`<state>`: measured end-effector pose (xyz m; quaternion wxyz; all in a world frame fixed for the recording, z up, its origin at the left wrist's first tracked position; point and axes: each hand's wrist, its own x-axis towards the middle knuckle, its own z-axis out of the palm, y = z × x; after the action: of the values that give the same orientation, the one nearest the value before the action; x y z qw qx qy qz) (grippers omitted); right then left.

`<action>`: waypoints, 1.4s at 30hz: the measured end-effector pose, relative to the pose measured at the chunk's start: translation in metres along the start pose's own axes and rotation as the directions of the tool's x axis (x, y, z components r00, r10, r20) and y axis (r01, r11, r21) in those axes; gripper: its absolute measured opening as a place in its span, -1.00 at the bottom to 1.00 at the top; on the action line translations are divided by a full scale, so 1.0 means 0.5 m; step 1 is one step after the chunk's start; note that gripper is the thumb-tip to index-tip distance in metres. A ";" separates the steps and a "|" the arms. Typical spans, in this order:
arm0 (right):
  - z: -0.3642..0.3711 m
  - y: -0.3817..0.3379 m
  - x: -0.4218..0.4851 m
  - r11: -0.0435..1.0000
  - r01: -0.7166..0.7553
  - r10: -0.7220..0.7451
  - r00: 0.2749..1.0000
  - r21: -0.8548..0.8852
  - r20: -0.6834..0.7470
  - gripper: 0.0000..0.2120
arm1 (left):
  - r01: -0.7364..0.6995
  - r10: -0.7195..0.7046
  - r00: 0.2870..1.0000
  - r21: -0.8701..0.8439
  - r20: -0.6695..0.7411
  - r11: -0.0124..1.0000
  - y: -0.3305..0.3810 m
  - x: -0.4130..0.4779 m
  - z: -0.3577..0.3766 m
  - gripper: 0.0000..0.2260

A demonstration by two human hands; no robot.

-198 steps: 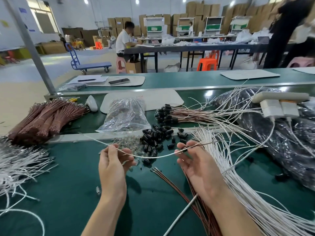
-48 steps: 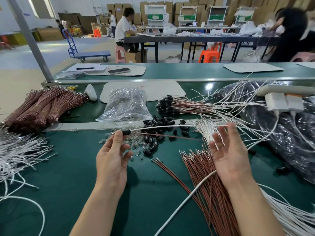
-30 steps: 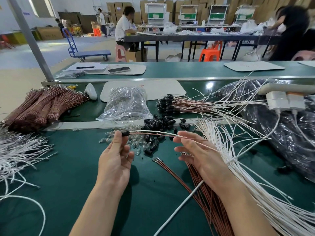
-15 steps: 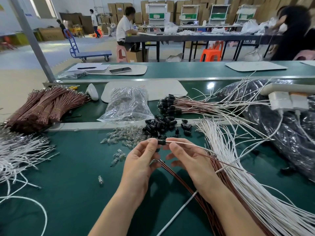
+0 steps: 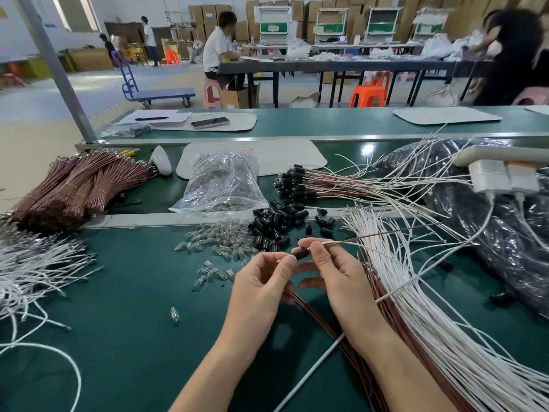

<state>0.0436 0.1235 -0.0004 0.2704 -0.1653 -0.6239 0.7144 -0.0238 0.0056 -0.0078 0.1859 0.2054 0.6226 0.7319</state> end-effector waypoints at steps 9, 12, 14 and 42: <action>-0.004 0.007 0.006 0.996 -0.073 0.070 0.996 0.047 0.054 -0.77 | -0.038 0.042 0.999 0.138 -0.025 0.990 -0.018 0.008 -0.008 -0.89; -0.004 0.012 0.008 0.998 -0.067 0.068 0.993 -0.013 0.101 -0.84 | -0.050 0.058 0.997 0.179 -0.041 0.983 -0.019 0.010 -0.010 -0.86; -0.004 0.015 0.009 0.997 -0.070 0.071 0.992 -0.012 0.101 -0.84 | -0.053 0.063 0.997 0.193 -0.044 0.980 -0.019 0.011 -0.010 -0.87; -0.015 0.028 0.016 0.991 -0.060 0.056 0.998 0.124 0.036 -0.79 | -0.017 0.014 0.999 0.070 0.035 0.997 -0.003 0.007 -0.012 -0.91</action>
<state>0.0390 0.1335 -0.0144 0.2493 -0.1546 -0.5773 0.7620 -0.0301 0.0029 -0.0099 0.1835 0.2291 0.6431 0.7073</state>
